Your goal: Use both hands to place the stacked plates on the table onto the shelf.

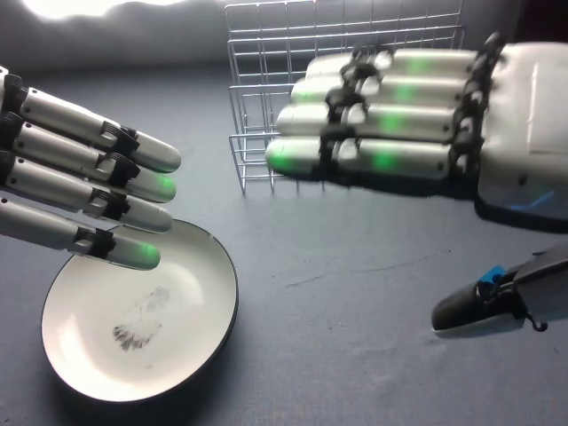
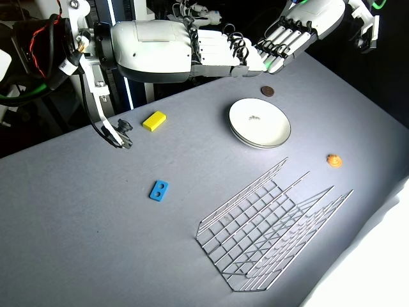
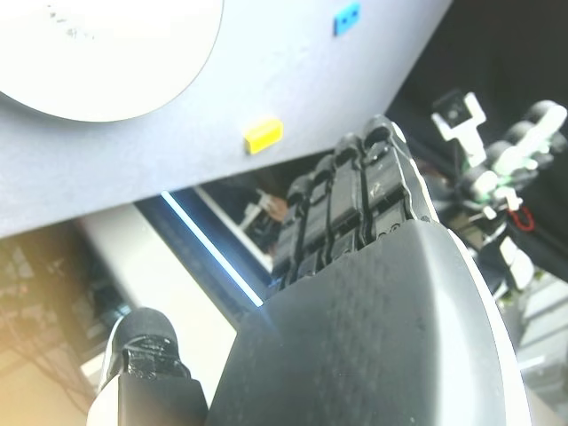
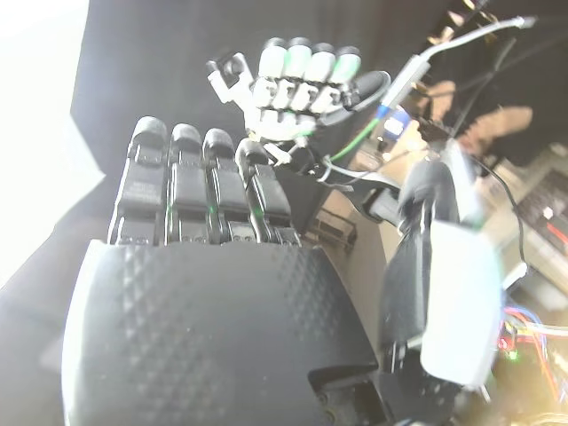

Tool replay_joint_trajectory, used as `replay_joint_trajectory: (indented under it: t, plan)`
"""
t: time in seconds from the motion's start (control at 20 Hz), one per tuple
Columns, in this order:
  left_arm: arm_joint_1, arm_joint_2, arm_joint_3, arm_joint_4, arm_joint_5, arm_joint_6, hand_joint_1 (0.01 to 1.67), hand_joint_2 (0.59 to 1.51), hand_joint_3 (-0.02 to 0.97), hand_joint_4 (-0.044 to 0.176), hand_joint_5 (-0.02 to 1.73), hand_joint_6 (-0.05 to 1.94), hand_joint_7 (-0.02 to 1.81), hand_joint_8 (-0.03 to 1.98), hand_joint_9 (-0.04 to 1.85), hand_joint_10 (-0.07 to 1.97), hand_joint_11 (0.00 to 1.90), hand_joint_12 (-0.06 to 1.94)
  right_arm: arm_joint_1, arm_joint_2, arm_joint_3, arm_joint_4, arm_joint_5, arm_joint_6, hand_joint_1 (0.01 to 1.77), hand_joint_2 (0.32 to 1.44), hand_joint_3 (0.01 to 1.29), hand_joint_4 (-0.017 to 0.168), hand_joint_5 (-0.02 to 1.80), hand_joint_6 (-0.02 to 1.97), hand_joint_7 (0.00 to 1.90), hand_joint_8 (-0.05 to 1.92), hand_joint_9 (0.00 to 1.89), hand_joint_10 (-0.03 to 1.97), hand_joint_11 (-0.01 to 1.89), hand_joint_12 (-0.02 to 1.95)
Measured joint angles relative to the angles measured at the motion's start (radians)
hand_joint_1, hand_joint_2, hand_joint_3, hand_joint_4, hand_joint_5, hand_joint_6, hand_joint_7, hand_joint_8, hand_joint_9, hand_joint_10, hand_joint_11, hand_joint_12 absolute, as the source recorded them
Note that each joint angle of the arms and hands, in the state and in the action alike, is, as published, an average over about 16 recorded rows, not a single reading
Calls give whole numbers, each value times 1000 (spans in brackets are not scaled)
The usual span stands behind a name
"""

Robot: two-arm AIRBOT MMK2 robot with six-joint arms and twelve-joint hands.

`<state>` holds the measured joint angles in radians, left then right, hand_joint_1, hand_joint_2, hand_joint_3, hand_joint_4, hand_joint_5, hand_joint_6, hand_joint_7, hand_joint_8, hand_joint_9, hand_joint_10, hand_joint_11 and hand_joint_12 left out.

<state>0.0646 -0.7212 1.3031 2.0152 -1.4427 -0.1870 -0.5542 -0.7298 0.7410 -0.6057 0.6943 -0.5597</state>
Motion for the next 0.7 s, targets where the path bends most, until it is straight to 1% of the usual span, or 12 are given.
replay_joint_trajectory:
  t: [0.25, 0.35, 0.5, 0.7]
  plan:
    - [14, 1, 0, -20, -4, 11, 15, 1003, 30, 3, 19, 6, 19, -17, 22, 19, 14, -1, 57, -33, 9, -82, -105, 121, 884, 915, 14, 0, 21, 21, 22, 15, 22, 3, 21, 280]
    - [19, 2, -3, -23, -5, 15, 15, 1003, 30, 3, 18, 6, 20, -16, 22, 19, 14, -1, 80, -48, 13, -102, -153, 164, 978, 901, 14, 0, 21, 21, 23, 16, 23, 3, 20, 313]
    - [26, 4, -9, -18, -5, 22, 15, 1004, 30, 3, 17, 6, 20, -16, 22, 19, 14, -1, 108, -69, 19, -103, -216, 200, 1017, 906, 14, -1, 20, 21, 22, 15, 23, 3, 18, 318]
    - [29, 6, -13, 6, -1, 28, 15, 1007, 30, 3, 16, 6, 20, -16, 22, 19, 13, -1, 129, -92, 24, -86, -279, 217, 982, 931, 14, -3, 18, 21, 22, 15, 22, 3, 16, 230]
